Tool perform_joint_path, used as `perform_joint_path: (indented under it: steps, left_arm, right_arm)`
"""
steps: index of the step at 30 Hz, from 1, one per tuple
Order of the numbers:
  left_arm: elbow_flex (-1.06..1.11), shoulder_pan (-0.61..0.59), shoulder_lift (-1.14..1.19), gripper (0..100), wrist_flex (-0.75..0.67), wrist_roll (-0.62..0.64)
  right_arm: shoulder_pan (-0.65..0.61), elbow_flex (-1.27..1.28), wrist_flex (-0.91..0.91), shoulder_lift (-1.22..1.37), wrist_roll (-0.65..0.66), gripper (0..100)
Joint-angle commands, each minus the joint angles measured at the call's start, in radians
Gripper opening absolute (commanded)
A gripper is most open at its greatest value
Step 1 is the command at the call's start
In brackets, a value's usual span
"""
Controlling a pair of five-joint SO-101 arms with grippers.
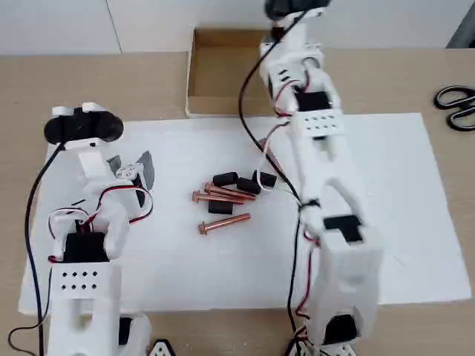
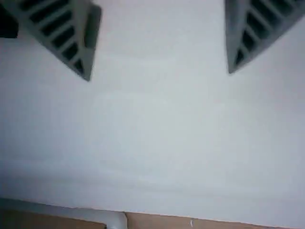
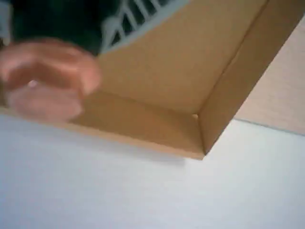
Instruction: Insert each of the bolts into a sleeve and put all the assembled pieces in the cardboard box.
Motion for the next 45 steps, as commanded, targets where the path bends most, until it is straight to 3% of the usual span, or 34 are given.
perform_joint_path:
  steps: [1,16,23,35,45]
  left_arm:
    - [-0.005,-0.002,-0.011,18,0.000,-0.006]
    - [0.025,-0.002,-0.012,18,0.000,-0.008]
    - [0.025,-0.002,-0.012,18,0.000,-0.008]
    - [0.025,-0.002,-0.012,18,0.000,-0.008]
    - [0.022,0.000,-0.009,18,0.000,-0.008]
  right_arm:
    - [-0.015,-0.250,-0.030,0.148,0.006,0.3]
    - [-0.019,-0.743,-0.021,0.641,0.009,0.6]
    - [-0.019,-0.769,-0.018,0.690,0.008,12.8]
    - [-0.010,-0.825,0.041,0.682,0.008,13.6]
    - [-0.004,-1.168,0.504,0.671,0.008,13.6]
